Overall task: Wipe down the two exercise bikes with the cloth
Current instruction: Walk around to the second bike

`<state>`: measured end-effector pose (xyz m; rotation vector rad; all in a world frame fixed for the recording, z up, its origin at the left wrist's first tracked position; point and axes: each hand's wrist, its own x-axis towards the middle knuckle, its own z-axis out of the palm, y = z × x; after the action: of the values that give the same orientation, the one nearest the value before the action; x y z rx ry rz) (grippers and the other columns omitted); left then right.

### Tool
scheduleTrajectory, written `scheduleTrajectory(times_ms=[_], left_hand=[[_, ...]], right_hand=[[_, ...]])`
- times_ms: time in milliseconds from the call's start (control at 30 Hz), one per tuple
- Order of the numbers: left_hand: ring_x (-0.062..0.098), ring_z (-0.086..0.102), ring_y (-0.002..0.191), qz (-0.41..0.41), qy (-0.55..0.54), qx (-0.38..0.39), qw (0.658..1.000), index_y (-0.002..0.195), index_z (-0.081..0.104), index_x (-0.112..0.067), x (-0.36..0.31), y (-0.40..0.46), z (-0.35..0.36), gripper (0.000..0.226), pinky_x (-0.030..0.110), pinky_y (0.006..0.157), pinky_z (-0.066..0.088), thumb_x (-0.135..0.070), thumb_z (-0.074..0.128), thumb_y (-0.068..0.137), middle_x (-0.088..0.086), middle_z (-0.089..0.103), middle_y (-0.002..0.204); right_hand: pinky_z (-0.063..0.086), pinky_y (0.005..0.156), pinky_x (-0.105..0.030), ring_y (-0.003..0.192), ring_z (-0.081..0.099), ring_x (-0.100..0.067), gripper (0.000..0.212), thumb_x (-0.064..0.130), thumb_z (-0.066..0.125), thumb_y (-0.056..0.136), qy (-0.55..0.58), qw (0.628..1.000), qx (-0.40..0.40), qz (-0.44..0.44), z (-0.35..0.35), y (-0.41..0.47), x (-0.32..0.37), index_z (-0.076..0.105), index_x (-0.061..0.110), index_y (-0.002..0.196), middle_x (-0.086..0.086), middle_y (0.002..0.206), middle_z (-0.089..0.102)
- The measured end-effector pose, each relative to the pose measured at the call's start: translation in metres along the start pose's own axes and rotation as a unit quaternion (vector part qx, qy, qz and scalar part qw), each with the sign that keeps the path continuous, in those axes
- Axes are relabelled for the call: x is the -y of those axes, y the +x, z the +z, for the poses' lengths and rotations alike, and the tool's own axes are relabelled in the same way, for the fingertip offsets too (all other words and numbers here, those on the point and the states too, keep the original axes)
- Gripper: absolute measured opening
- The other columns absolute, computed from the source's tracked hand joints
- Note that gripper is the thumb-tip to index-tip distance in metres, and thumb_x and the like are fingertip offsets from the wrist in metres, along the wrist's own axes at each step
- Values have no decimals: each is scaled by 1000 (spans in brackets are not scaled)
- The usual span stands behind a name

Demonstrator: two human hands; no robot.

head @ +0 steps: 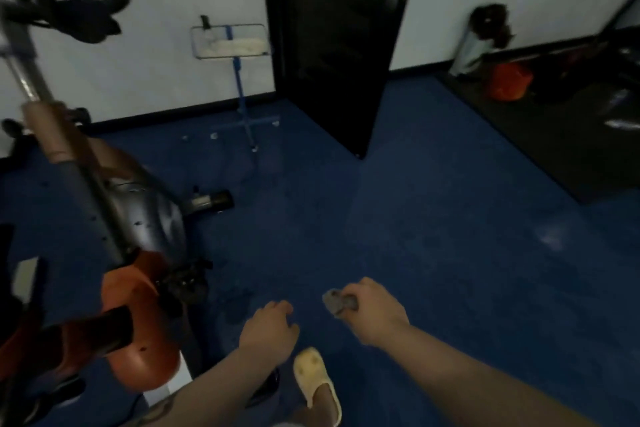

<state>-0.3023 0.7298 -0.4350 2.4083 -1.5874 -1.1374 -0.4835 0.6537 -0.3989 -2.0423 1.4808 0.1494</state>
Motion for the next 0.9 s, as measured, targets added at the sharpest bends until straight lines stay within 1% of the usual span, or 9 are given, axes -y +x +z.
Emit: scheduleTrajectory(times_ms=[100, 167, 233, 300, 400, 533, 633, 733, 900], left_hand=[[18, 51, 112, -32, -27, -28, 999, 125, 54, -24, -6, 41, -28, 35, 30, 92, 43, -31, 42, 92, -3, 54, 126], [17, 52, 112, -41, -35, -46, 997, 125, 53, -24, -13, 64, -46, 35, 28, 89, 41, -30, 44, 91, -2, 54, 126], [17, 51, 112, -45, -33, -66, 996, 126, 52, -24, -22, 91, -69, 36, 26, 87, 39, -30, 45, 91, -3, 54, 128], [18, 50, 116, -52, -39, -89, 994, 128, 51, -23, -33, 115, -92, 37, 27, 91, 38, -29, 45, 92, -2, 52, 132], [19, 48, 122, -66, -53, -108, 991, 133, 48, -23, -48, 147, -123, 40, 31, 98, 39, -29, 45, 93, -2, 48, 138], [19, 47, 124, -111, -76, -132, 982, 134, 47, -24, -52, 194, -155, 42, 31, 99, 40, -30, 44, 93, -3, 46, 141], [18, 48, 123, -174, -112, -161, 965, 134, 47, -23, -49, 223, -178, 41, 31, 95, 39, -30, 44, 93, -3, 47, 140], [18, 48, 122, -226, -145, -181, 946, 131, 48, -24, -47, 248, -202, 40, 31, 96, 40, -32, 45, 93, -3, 48, 138], [16, 50, 121, -282, -221, -260, 897, 130, 49, -25, -46, 270, -243, 40, 30, 97, 41, -31, 47, 91, -5, 50, 136]], right_hand=[[44, 73, -29, 101, 51, -15, 23, 29, 54, 91, -20, 999, 20, -34, -23, 54, 12, 61, 31, 113, 5, 110, 50], [46, 73, -30, 99, 51, -14, 21, 29, 54, 91, -23, 998, 28, -53, -42, 83, 17, 62, 32, 110, 6, 108, 50], [49, 74, -31, 98, 51, -13, 20, 28, 53, 91, -19, 997, 16, -69, -65, 117, 20, 63, 31, 108, 7, 107, 50], [48, 73, -31, 98, 51, -13, 20, 31, 55, 91, -21, 997, 5, -78, -86, 148, 25, 63, 31, 109, 7, 108, 50], [44, 68, -28, 94, 52, -12, 20, 34, 58, 89, -24, 995, 20, -95, -109, 197, 32, 62, 33, 108, 8, 107, 49], [44, 75, -26, 100, 51, -12, 25, 36, 58, 89, -50, 984, 61, -159, -122, 269, 50, 61, 32, 113, 6, 111, 50], [45, 76, -27, 100, 51, -11, 24, 34, 56, 89, -81, 967, 93, -222, -143, 325, 73, 62, 31, 112, 7, 108, 49], [49, 77, -28, 96, 52, -10, 22, 34, 57, 88, -86, 951, 106, -278, -173, 378, 104, 63, 31, 109, 8, 105, 50], [49, 77, -27, 89, 54, -9, 15, 35, 60, 87, -93, 926, 146, -336, -202, 444, 173, 64, 31, 100, 9, 101, 51]])
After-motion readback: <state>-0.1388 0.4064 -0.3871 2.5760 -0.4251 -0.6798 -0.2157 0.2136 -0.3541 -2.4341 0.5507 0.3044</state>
